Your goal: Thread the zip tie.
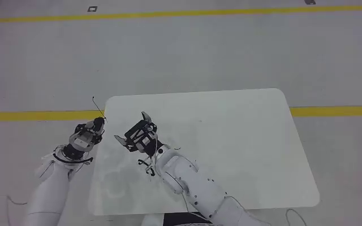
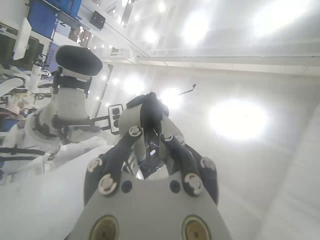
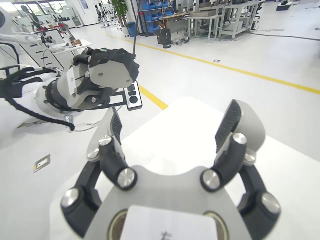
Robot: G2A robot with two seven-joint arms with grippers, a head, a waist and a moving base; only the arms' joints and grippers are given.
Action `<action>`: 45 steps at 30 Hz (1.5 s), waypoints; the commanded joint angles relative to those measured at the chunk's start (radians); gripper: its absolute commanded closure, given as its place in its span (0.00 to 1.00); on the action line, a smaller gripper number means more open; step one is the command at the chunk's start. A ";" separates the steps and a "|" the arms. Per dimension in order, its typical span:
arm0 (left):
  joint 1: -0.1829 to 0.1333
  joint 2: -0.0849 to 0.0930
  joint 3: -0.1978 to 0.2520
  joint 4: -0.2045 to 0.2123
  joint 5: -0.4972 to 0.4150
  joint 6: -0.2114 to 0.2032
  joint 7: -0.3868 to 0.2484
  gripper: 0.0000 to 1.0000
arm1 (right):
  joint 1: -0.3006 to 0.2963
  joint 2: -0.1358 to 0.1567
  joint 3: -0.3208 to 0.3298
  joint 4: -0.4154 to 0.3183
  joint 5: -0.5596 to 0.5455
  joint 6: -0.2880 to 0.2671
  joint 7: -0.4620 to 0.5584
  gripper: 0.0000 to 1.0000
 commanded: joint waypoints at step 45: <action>0.020 0.006 0.049 -0.029 -0.158 0.058 0.122 1.00 | 0.280 0.042 -0.312 0.132 -0.096 0.322 -0.042 0.69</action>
